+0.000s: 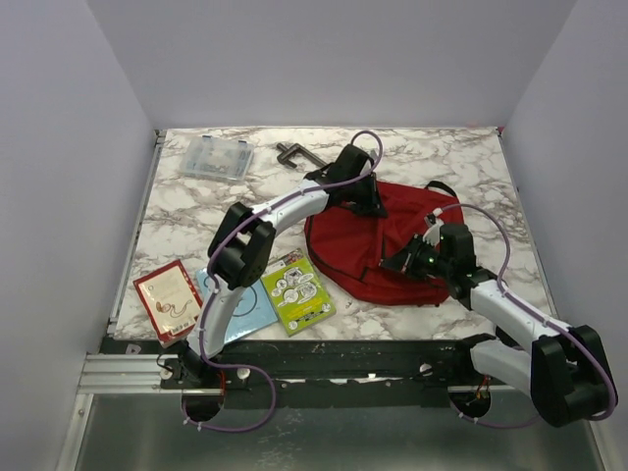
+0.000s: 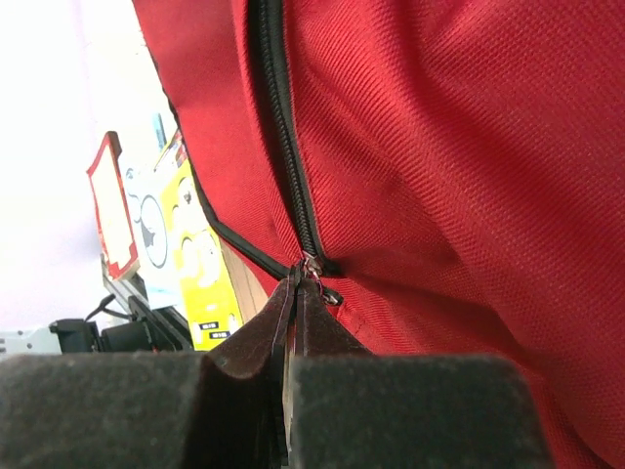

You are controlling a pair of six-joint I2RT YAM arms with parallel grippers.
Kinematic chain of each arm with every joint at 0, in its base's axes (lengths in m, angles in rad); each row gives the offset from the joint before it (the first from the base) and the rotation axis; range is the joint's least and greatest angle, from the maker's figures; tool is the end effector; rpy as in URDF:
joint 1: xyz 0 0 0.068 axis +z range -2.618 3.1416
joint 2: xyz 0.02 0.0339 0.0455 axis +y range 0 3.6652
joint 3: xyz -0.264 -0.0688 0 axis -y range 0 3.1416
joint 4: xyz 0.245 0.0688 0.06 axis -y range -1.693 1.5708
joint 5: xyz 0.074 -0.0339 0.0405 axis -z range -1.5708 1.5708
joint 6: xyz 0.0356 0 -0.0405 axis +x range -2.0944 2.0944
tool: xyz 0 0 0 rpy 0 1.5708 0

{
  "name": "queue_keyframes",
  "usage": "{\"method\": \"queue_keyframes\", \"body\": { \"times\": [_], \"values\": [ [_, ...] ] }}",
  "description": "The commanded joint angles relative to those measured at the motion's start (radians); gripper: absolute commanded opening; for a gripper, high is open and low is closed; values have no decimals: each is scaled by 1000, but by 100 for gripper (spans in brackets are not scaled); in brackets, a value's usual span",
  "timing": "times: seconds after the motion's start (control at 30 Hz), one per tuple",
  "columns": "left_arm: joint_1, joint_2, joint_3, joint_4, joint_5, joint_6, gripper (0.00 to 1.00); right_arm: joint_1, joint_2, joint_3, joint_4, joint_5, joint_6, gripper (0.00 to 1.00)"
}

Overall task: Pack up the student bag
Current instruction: Zip the student bag at the center of the board.

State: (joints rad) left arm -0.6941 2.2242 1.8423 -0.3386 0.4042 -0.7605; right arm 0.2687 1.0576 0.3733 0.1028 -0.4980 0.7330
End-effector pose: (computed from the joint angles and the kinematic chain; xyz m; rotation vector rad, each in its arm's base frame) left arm 0.3834 -0.3373 0.2171 0.1501 2.5279 -1.1449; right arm 0.1942 0.0711 0.1773 0.2188 2.2756 1.0918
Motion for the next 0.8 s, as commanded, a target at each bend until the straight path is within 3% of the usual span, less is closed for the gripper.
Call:
{"method": "queue_keyframes", "body": {
  "times": [0.0,0.1,0.17,0.23,0.37,0.43,0.57,0.77],
  "values": [
    [25,-35,49,89,2,27,0,15,59,103,-189,77,-72,6],
    [25,-43,58,59,14,59,0,15,63,187,-315,215,-153,19],
    [24,-52,66,27,24,82,5,15,49,227,-354,251,-185,25],
    [24,-75,64,-4,21,103,16,16,38,243,-341,221,-193,34],
    [28,-188,-17,-17,1,135,50,39,58,264,-324,187,-198,47],
    [28,-257,-70,-16,-4,147,60,73,84,280,-325,212,-199,52],
    [40,-413,-203,-14,2,164,67,177,155,341,-356,353,-224,63],
    [61,-702,-526,41,-39,148,72,278,255,440,-434,568,-230,72]
  ]
}}
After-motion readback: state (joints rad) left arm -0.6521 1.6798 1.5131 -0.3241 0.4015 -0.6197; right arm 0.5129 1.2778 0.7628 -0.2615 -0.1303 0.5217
